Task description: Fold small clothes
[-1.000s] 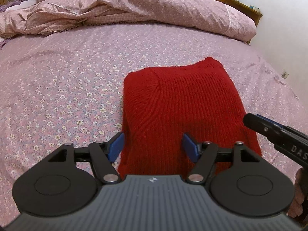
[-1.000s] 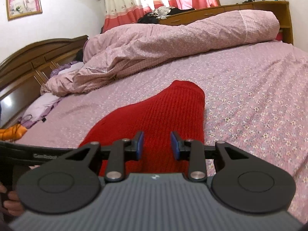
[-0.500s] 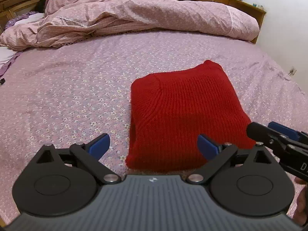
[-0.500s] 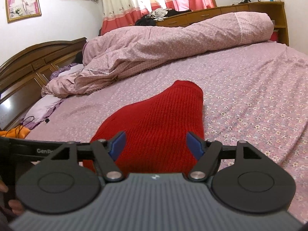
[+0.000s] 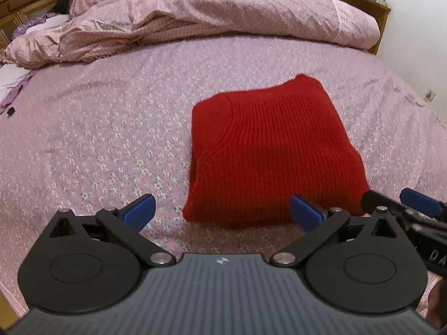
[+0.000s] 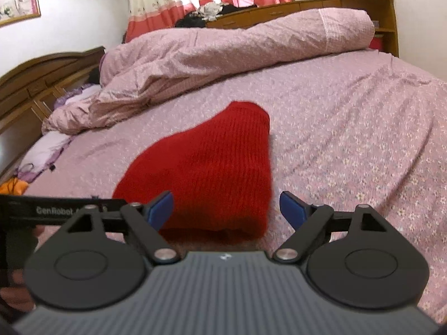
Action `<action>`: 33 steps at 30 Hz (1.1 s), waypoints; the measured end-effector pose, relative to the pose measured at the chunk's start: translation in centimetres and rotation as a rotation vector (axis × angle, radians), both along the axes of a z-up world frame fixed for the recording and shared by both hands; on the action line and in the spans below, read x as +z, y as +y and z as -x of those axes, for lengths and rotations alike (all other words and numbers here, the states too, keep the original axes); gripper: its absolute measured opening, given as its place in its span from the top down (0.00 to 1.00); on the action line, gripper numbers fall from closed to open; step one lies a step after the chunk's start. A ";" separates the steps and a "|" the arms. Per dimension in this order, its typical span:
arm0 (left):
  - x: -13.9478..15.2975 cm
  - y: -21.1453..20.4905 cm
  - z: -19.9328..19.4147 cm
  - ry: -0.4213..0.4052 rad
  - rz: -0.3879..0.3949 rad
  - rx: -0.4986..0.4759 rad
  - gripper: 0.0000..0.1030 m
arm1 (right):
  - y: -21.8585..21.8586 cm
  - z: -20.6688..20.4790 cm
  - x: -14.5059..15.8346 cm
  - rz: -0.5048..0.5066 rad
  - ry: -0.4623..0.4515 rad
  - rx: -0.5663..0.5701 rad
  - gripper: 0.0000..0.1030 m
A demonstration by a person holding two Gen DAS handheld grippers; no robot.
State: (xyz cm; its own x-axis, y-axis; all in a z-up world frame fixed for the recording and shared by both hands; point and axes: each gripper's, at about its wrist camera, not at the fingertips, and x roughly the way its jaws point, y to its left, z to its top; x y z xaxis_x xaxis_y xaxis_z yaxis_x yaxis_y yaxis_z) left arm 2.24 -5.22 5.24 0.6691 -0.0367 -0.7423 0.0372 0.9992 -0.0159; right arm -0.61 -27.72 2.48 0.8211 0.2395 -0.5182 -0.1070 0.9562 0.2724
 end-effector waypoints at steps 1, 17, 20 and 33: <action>-0.2 -0.1 -0.1 0.011 -0.002 -0.003 0.00 | 0.1 0.0 -0.2 0.003 0.009 0.004 0.18; -3.2 -0.2 -1.7 0.104 0.007 -0.004 0.00 | 1.1 -1.3 -2.5 0.037 0.095 0.005 0.18; -3.3 -0.2 -1.8 0.108 0.008 -0.003 0.00 | 1.0 -1.4 -2.7 0.031 0.105 0.002 0.18; -3.5 -0.1 -1.8 0.113 0.010 0.001 0.00 | 0.8 -1.6 -3.0 0.022 0.119 -0.002 0.18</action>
